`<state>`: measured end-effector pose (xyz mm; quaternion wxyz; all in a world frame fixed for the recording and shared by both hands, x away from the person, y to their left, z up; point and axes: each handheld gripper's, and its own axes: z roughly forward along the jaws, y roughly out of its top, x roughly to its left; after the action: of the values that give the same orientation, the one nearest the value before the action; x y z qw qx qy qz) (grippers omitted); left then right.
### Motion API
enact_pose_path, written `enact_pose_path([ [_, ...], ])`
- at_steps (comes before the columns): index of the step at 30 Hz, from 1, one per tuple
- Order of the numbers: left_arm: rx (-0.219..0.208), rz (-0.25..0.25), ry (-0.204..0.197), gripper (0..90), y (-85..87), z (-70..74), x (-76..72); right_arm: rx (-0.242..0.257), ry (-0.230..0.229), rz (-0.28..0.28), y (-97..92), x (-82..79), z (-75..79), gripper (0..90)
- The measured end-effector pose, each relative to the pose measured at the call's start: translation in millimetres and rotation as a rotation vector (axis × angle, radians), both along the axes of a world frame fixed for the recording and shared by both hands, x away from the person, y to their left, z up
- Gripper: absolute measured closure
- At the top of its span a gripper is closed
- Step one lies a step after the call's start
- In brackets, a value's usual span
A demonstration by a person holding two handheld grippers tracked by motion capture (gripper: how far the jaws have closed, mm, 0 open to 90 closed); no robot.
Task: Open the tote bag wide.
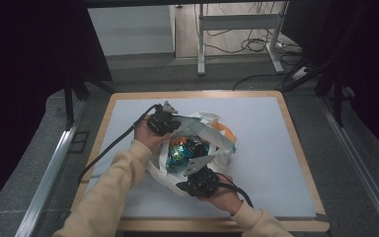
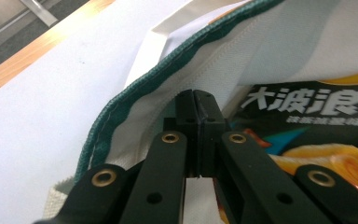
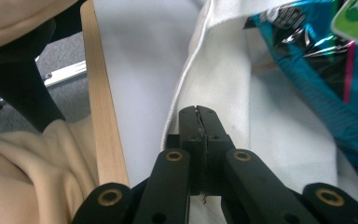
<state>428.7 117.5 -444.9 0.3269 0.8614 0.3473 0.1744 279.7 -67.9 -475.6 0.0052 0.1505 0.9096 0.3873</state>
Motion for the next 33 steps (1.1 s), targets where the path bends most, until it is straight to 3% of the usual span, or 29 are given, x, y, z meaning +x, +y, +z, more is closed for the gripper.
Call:
enact_pose_path([
  [6, -0.008, 0.010, 0.006, 90.0, 0.0, -0.9, 4.4, -0.007, -0.001, 0.004, -1.2, 0.1, -3.2, 89.5],
  [9, -0.016, 0.002, 0.003, 90.0, 0.0, 0.2, 1.9, 0.037, -0.014, -0.018, -7.1, 0.7, 5.4, 89.5],
  [15, -0.024, 0.000, -0.002, 90.0, 0.4, 1.9, -0.5, 0.130, -0.102, -0.104, -32.2, 11.0, 51.4, 89.4],
  [17, -0.026, 0.002, -0.002, 90.0, 0.1, 1.9, -1.2, 0.127, -0.150, -0.166, -45.3, 19.9, 66.6, 89.5],
  [18, -0.026, 0.002, -0.002, 90.0, 0.1, 1.9, -1.2, 0.127, -0.150, -0.166, -45.3, 19.9, 66.6, 89.5],
  [20, -0.027, 0.002, -0.001, 90.0, 0.1, 2.1, -1.4, 0.105, -0.179, -0.261, -64.4, 37.3, 77.3, 89.5],
  [22, -0.027, 0.004, -0.001, 90.0, 0.3, 2.3, -1.4, 0.091, -0.181, -0.288, -69.2, 42.8, 77.0, 89.5],
  [23, -0.032, 0.003, -0.001, 90.0, 0.0, 2.0, -1.3, 0.059, -0.169, -0.325, -76.0, 51.5, 71.3, 89.5],
  [25, -0.030, 0.002, 0.001, 90.0, -0.6, 1.6, -1.3, 0.029, -0.161, -0.349, -80.6, 56.1, 63.3, 89.5],
  [33, -0.019, -0.003, 0.007, 90.0, -1.7, -0.3, 2.6, -0.030, -0.167, -0.408, -96.1, 57.6, 47.5, 89.5],
])
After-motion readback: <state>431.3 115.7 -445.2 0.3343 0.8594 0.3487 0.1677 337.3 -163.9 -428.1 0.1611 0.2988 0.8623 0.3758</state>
